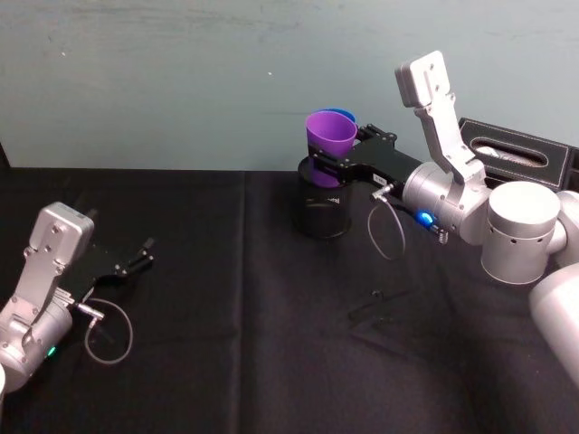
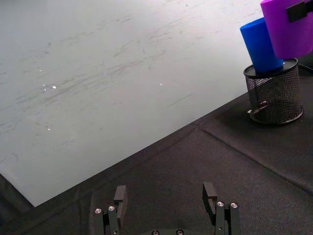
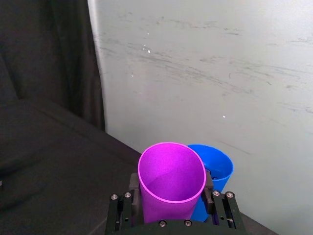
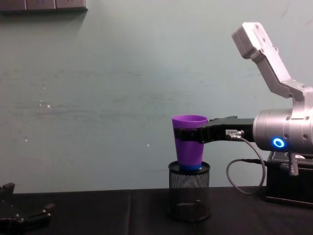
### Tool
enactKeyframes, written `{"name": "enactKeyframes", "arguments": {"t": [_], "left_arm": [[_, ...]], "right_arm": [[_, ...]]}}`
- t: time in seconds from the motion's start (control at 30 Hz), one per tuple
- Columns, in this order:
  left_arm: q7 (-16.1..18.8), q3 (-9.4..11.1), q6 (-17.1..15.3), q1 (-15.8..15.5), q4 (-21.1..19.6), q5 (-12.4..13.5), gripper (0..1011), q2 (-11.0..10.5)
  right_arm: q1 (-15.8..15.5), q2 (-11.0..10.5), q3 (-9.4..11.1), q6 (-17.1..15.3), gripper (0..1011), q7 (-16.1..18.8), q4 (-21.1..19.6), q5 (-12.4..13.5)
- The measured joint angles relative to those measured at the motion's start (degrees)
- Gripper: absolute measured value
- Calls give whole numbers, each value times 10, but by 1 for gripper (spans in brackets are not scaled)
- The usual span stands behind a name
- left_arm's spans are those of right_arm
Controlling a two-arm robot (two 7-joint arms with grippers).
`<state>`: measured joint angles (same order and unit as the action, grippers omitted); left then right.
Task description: Pick up one cup with a gripper and tap it against the other cup.
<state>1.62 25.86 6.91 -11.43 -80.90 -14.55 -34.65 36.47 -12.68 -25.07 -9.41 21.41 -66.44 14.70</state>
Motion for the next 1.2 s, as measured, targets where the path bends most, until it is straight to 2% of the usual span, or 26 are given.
{"name": "enactKeyframes", "arguments": {"t": [0.37,1.2], "left_arm": [[0,0,0,0,0,0,1011,0],[0,0,0,0,0,0,1011,0]], "right_arm": [[6,9,8,0,736,2,10,-6],[6,9,7,0,736,3,10,-6]]}}
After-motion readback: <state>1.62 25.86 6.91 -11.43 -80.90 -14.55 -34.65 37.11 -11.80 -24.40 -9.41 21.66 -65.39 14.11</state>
